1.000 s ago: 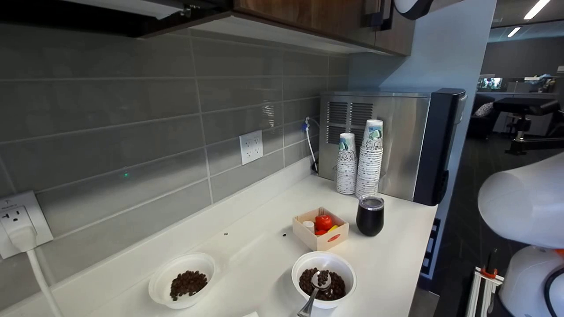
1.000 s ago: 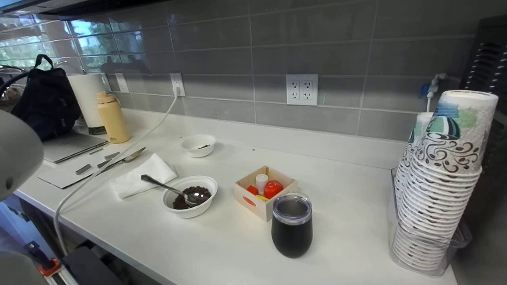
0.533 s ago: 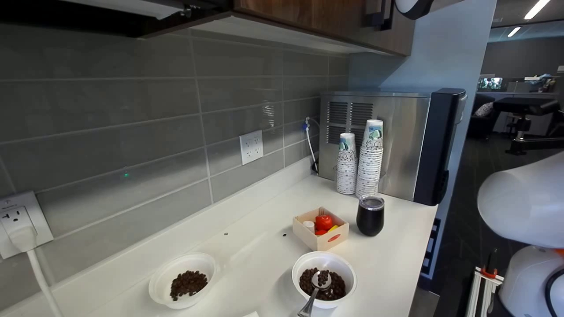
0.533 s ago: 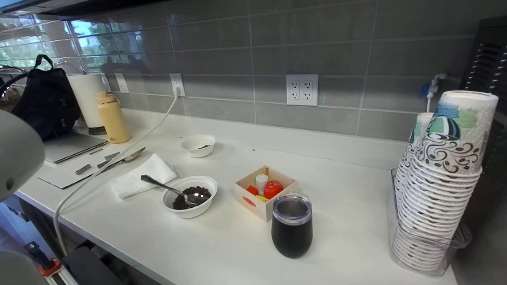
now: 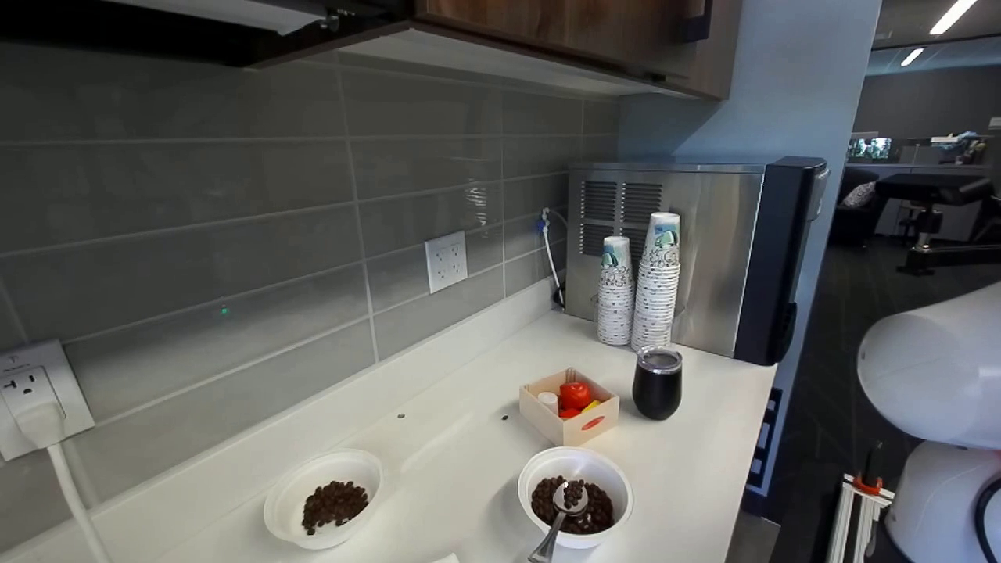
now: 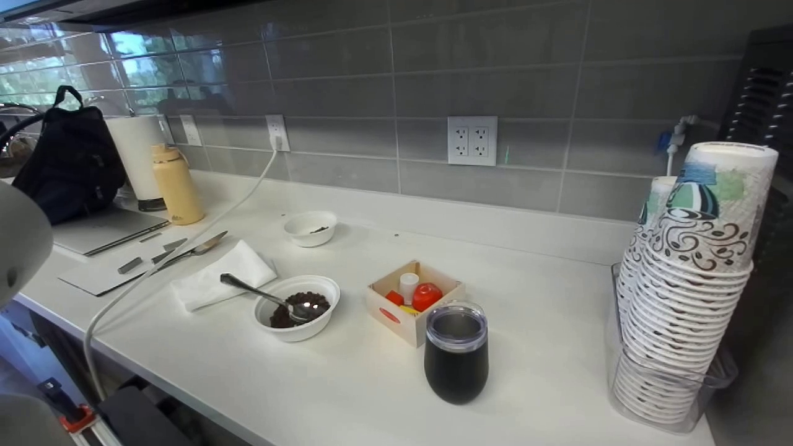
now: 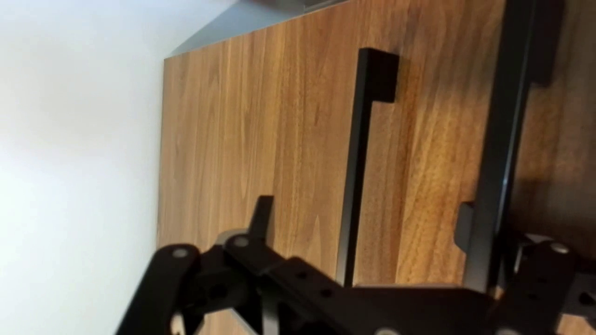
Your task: Open the left upper cabinet door.
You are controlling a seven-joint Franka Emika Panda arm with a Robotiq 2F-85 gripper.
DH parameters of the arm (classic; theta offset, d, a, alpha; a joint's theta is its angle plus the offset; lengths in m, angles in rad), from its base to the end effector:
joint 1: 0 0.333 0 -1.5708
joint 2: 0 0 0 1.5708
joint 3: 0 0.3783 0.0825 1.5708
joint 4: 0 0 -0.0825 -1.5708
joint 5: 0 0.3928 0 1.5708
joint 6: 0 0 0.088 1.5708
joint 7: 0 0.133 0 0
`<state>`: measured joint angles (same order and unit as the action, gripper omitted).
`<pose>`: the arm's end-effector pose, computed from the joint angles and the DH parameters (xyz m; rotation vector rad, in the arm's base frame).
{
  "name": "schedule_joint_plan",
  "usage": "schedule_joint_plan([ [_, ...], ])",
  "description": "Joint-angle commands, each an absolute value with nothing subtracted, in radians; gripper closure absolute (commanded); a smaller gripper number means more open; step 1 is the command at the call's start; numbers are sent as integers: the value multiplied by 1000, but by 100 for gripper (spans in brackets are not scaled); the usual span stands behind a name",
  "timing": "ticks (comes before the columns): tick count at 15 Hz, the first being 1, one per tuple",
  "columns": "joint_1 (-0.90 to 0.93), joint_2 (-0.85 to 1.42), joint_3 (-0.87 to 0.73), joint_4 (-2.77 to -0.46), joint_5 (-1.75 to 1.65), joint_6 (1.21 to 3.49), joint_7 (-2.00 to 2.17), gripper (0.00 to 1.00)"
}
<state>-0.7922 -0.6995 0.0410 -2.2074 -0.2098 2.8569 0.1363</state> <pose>0.2736 -0.2286 0.8376 1.9517 -0.7362 1.5017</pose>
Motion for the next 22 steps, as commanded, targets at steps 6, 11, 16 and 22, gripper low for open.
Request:
schedule_joint_plan([
  [6, -739, -924, -59, -2303, -250, 2661, 75, 0],
  [11, -743, -1022, -77, -2362, -267, 2624, 66, 0],
  [16, -740, -1109, -90, -2409, -273, 2593, 47, 0],
  [22, -733, -1185, -88, -2452, -280, 2549, 27, 0],
])
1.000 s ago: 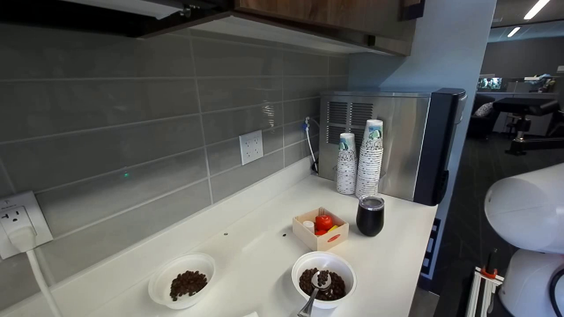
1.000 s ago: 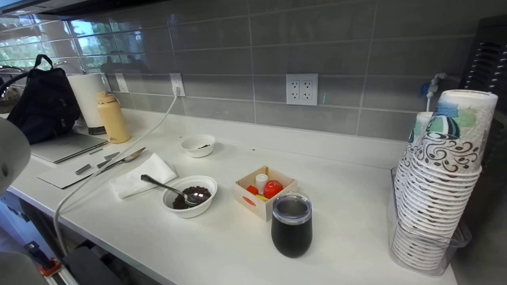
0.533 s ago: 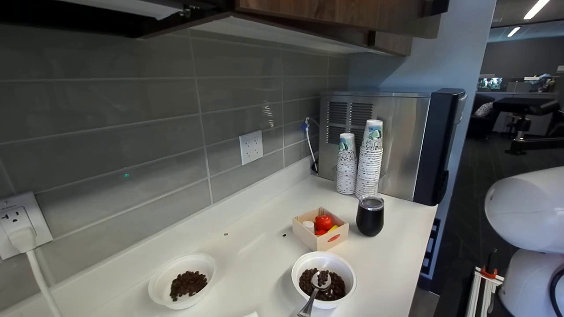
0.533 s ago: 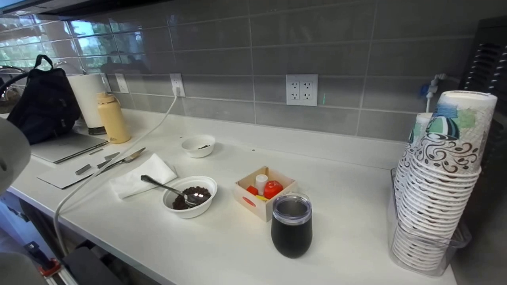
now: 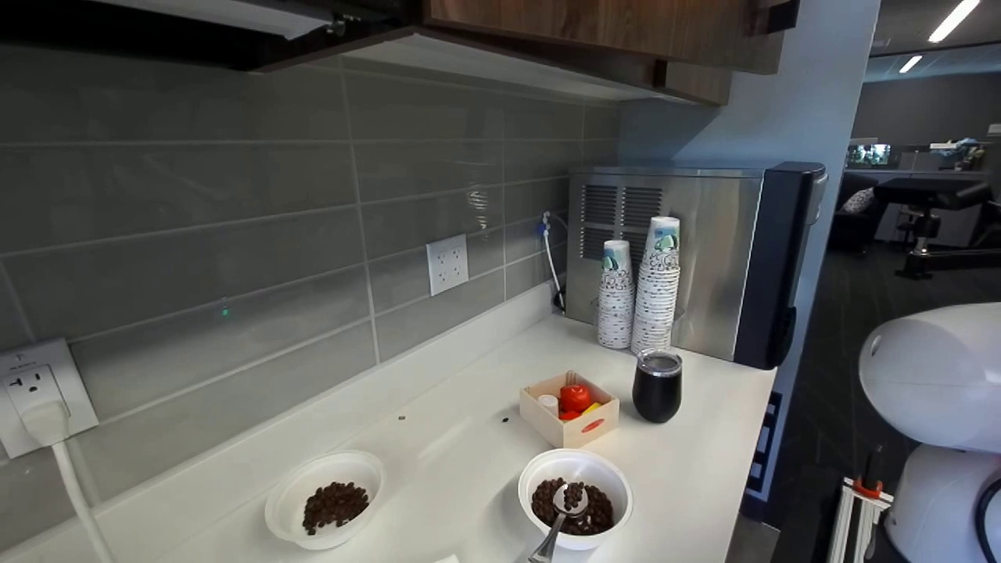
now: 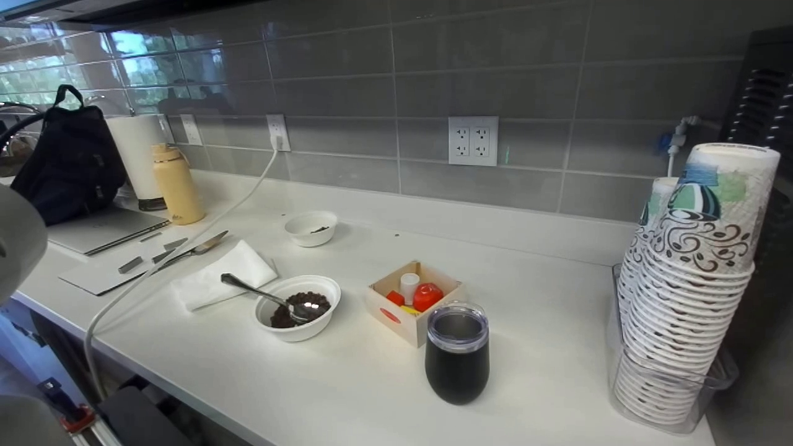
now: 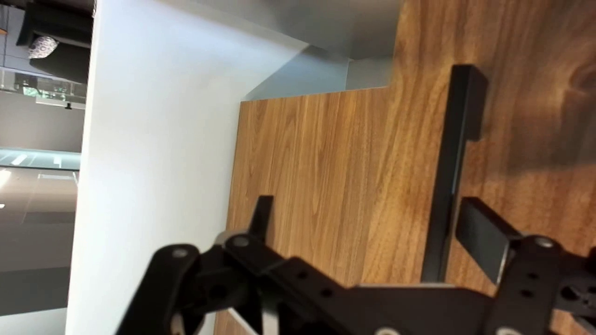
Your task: Open the left upper cabinet door.
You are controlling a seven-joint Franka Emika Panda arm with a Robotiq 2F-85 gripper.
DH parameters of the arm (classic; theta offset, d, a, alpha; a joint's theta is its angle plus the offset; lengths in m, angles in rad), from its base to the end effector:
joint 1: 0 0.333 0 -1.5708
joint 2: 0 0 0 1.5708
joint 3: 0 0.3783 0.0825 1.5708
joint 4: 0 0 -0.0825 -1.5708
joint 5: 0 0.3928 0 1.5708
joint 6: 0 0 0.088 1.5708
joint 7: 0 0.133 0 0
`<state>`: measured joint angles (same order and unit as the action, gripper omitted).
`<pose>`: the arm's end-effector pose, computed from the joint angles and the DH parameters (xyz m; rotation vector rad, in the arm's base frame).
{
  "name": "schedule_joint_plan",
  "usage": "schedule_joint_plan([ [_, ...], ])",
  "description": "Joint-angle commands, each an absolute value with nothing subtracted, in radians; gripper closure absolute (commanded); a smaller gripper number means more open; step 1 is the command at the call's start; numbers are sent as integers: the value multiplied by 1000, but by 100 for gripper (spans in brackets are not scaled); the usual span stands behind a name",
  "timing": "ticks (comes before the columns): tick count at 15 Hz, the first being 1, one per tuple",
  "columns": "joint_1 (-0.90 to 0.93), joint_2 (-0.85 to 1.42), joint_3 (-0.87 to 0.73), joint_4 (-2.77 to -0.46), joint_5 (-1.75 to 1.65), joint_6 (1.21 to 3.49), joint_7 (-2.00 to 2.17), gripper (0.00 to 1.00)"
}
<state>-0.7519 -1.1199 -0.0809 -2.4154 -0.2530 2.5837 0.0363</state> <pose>0.1204 -0.1680 0.8041 1.9639 -0.7886 1.3858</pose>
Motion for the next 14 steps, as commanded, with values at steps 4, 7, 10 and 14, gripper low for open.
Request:
schedule_joint_plan([
  [4, -733, -1183, -87, -2452, -282, 2551, 22, 0],
  [7, -726, -1172, -86, -2443, -278, 2562, 23, 0],
  [10, -699, -1145, -79, -2432, -269, 2602, 25, 0],
  [14, -589, -1107, -69, -2406, -233, 2599, 15, 0],
])
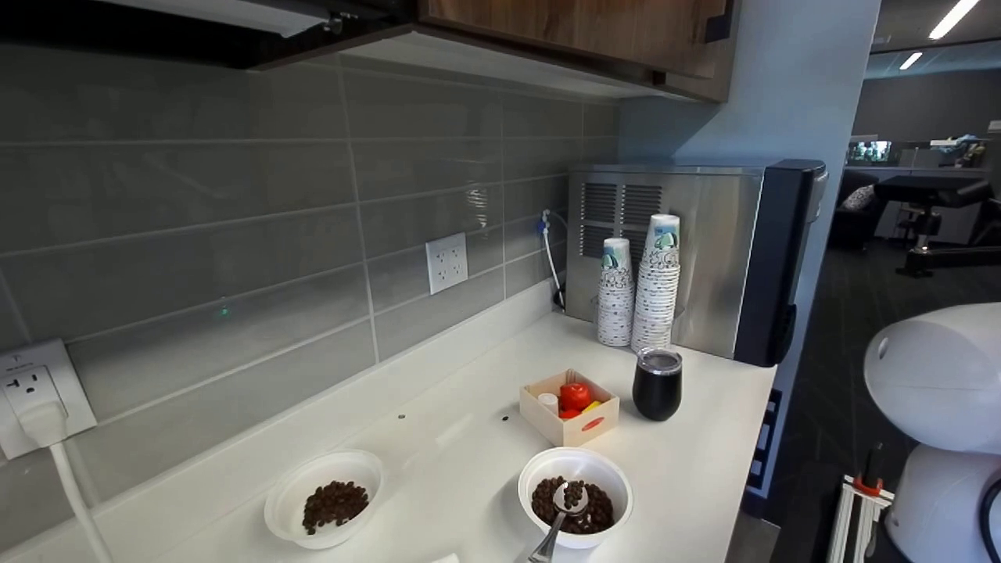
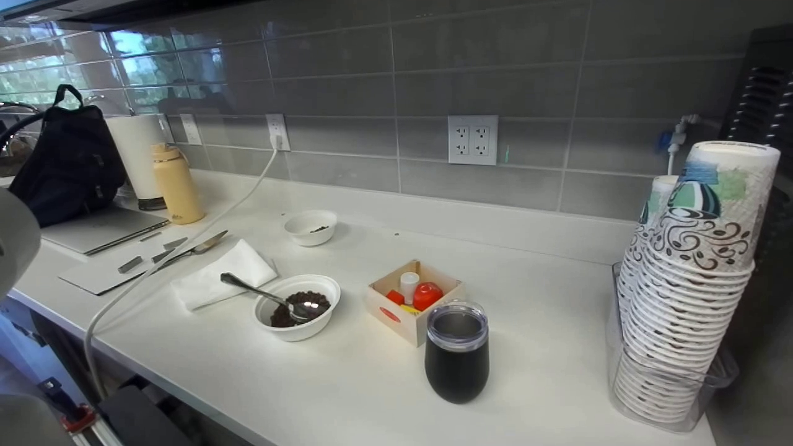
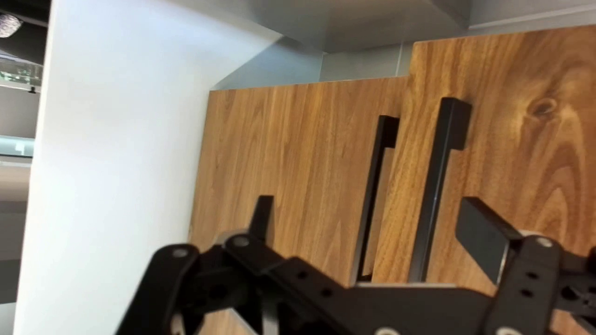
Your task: Open the left upper cabinet door.
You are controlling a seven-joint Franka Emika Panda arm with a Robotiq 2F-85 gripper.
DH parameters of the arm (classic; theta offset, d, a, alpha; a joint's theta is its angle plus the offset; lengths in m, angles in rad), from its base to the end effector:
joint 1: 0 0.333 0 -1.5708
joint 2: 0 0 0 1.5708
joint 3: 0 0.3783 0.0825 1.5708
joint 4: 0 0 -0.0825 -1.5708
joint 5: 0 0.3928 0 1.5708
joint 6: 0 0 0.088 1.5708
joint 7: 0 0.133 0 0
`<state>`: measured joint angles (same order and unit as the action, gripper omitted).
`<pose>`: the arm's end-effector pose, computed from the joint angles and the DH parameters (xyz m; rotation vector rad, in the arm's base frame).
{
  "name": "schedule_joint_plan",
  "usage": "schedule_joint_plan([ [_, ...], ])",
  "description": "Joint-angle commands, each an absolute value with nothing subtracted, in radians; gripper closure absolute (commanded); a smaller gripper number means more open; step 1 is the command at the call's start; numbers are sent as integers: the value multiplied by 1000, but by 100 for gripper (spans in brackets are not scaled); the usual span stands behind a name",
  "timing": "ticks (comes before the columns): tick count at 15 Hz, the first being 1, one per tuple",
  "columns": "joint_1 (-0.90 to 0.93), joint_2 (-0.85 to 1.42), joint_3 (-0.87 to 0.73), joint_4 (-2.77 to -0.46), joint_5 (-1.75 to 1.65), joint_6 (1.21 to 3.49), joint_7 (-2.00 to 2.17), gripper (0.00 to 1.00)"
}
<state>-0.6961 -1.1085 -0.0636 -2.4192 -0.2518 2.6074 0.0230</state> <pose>0.1400 -0.1570 0.8040 1.9977 -0.6961 1.4142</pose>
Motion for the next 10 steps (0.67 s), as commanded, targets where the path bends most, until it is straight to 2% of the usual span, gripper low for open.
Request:
schedule_joint_plan([
  [1, -545, -1099, -68, -2399, -219, 2585, 14, 0],
  [10, -240, -1044, -101, -2368, -136, 2458, -8, 0],
])
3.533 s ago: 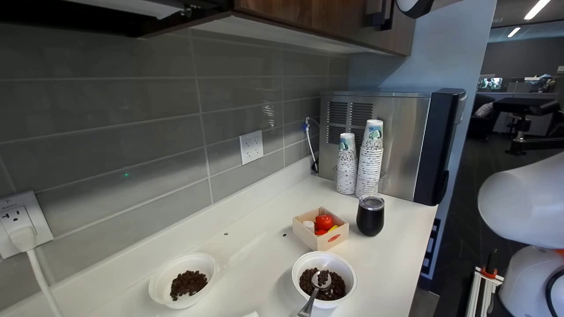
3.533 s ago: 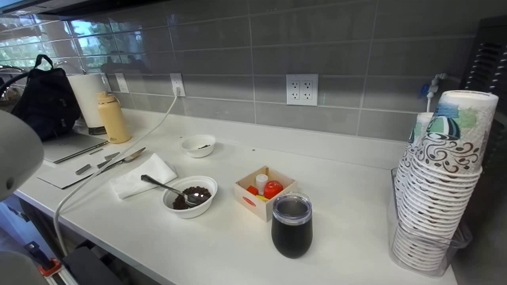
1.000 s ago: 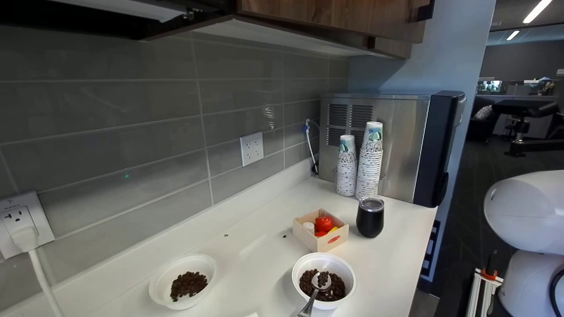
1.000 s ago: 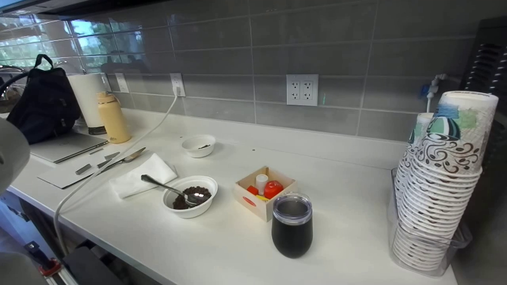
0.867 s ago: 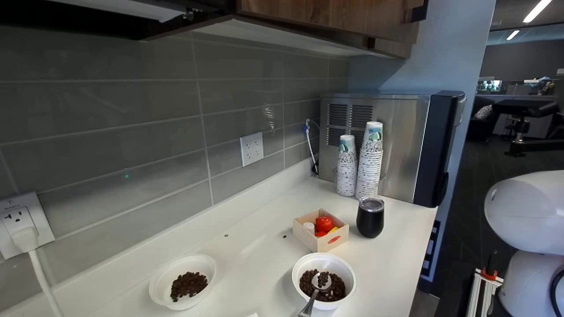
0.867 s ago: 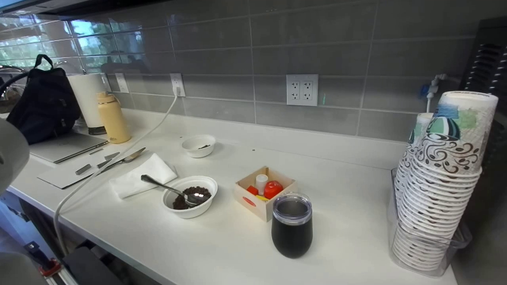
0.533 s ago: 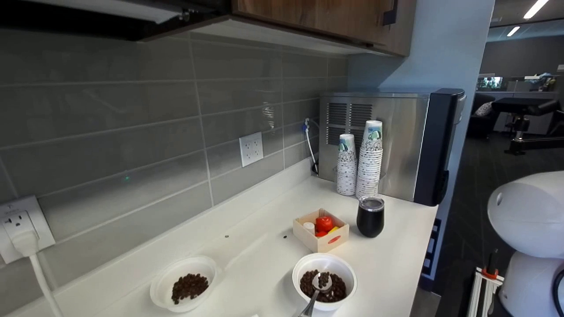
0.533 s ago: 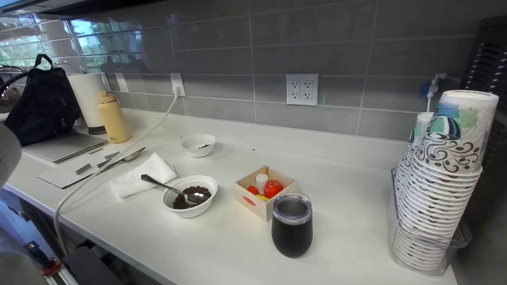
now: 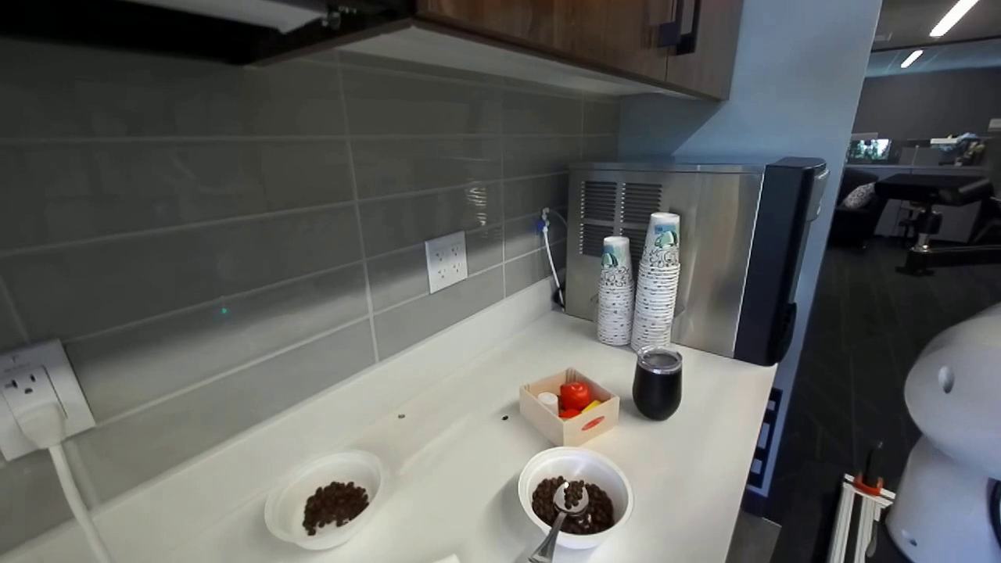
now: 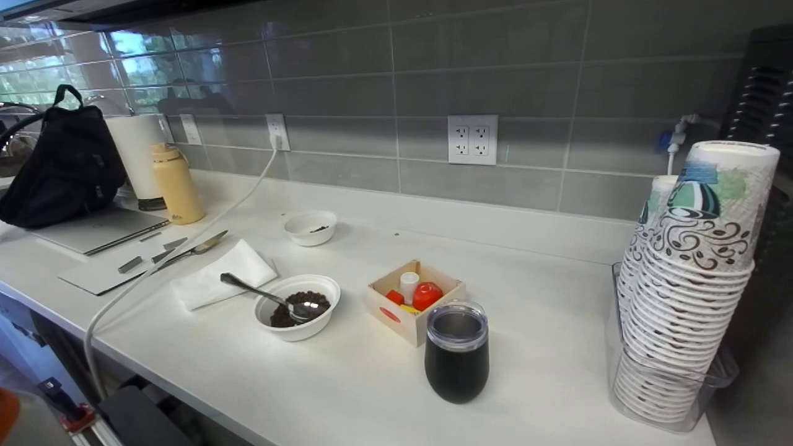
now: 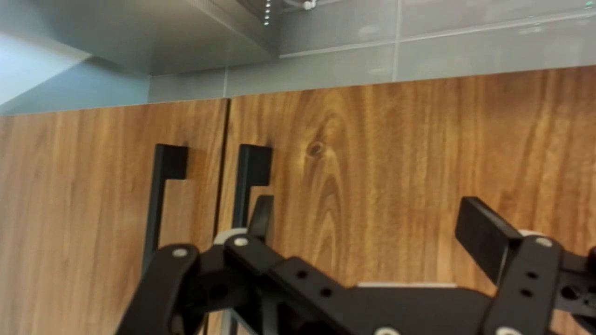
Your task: Open the left upper cabinet door.
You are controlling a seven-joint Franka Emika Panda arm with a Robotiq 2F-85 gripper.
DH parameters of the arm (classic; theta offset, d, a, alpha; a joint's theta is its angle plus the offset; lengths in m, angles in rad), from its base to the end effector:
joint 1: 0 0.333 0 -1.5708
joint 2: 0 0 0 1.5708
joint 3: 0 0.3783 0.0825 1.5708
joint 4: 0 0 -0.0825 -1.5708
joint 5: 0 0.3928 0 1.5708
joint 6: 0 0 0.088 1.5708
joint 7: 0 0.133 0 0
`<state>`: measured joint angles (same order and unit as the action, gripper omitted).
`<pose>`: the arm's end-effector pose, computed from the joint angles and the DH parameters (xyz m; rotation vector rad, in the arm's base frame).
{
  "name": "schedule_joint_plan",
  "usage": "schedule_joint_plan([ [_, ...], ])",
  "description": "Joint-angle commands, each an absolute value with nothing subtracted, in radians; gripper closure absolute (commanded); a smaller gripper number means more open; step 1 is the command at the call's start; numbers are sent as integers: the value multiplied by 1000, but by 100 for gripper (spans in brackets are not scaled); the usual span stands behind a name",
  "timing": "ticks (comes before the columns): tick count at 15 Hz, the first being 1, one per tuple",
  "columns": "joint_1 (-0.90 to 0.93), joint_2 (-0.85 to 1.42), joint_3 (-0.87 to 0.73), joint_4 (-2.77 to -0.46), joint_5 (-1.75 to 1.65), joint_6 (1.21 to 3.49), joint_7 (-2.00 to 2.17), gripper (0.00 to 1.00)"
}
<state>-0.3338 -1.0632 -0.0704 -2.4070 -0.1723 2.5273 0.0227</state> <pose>0.2047 -0.1098 0.7879 2.3452 -0.4242 1.5468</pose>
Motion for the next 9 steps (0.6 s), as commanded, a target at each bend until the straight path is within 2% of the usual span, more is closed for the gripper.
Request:
schedule_joint_plan([
  [1, -219, -1045, -106, -2369, -133, 2437, -11, 0],
  [9, -101, -1003, -122, -2415, -93, 2228, -31, 0],
])
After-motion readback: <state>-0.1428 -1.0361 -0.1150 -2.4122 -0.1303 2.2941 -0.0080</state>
